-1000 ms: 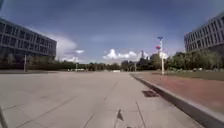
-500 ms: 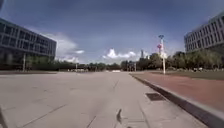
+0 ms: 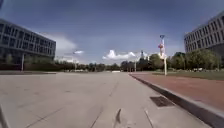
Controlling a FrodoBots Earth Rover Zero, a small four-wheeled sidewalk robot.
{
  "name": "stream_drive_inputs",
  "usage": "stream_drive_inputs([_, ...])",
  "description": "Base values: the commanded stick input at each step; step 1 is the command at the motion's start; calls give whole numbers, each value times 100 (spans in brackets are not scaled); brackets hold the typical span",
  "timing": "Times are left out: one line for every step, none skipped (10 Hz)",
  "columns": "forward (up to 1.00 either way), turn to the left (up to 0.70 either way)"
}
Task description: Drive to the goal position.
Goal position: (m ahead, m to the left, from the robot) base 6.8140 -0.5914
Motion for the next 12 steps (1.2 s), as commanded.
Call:
stream_drive_inputs([70,0])
stream_drive_inputs([70,0])
stream_drive_inputs([70,0])
stream_drive_inputs([70,0])
stream_drive_inputs([70,0])
stream_drive_inputs([70,0])
stream_drive_inputs([70,0])
stream_drive_inputs([70,0])
stream_drive_inputs([70,-4])
stream_drive_inputs([70,-9])
stream_drive_inputs([70,-14])
stream_drive_inputs([70,-20])
